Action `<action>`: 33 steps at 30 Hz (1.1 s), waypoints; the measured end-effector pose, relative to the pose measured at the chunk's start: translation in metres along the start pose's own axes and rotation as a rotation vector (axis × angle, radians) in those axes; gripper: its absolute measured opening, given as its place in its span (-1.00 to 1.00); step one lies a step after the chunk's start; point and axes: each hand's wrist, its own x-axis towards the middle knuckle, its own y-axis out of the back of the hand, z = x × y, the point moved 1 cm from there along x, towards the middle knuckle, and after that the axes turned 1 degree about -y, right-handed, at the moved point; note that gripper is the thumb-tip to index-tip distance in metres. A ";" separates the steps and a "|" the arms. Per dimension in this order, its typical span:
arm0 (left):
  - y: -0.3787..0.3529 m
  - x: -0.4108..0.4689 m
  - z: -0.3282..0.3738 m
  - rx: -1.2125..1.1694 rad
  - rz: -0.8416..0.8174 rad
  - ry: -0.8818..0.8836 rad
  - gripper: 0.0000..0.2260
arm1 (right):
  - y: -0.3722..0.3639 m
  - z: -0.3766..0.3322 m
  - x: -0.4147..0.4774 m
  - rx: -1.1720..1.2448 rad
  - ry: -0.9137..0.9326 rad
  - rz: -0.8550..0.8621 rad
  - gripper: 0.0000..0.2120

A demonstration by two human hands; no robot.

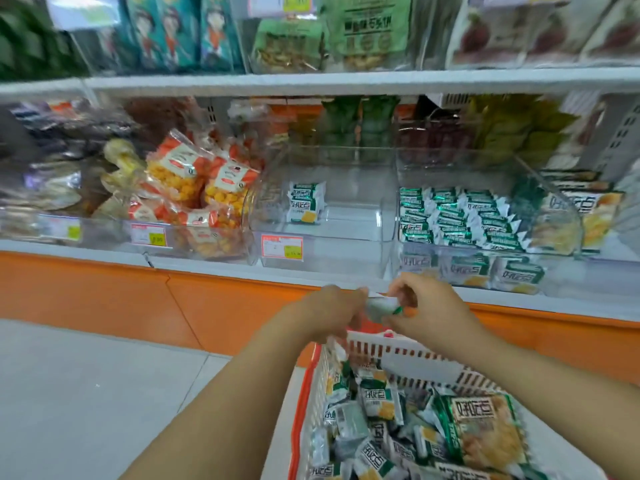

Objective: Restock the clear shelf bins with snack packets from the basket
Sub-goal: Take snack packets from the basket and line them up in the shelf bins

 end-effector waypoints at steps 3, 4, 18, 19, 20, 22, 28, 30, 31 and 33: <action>-0.005 -0.017 0.004 -0.405 0.090 -0.009 -0.54 | 0.006 -0.016 -0.014 -0.123 0.261 0.205 -0.79; -0.009 -0.020 0.003 -0.481 0.114 -0.033 -0.55 | 0.006 -0.018 -0.016 -0.157 0.349 0.248 -0.78; 0.036 0.006 -0.008 -0.769 0.461 -0.311 -0.89 | 0.005 -0.039 0.035 -0.085 0.562 0.382 -0.79; 0.042 0.008 -0.010 -0.761 0.506 -0.318 -0.89 | 0.009 -0.045 0.048 -0.014 0.444 0.361 -0.69; 0.048 0.010 -0.013 -0.769 0.538 -0.330 -0.87 | 0.012 -0.050 0.062 0.063 0.319 0.295 -0.59; 0.055 0.015 -0.017 -0.792 0.570 -0.363 -0.85 | 0.017 -0.060 0.091 0.212 0.121 0.081 -0.47; 0.073 0.032 -0.036 -0.780 0.784 -0.405 -0.73 | 0.012 -0.073 0.158 0.260 0.114 -0.157 -0.80; 0.078 0.039 -0.047 -0.657 0.922 -0.366 -0.65 | 0.006 -0.068 0.187 0.276 0.099 0.001 -0.79; 0.079 0.043 -0.052 -0.577 0.980 -0.330 -0.63 | 0.002 -0.064 0.202 0.253 0.089 0.094 -0.78; 0.078 0.051 -0.058 -0.453 1.028 -0.258 -0.62 | -0.013 -0.054 0.230 0.172 0.046 0.178 -0.77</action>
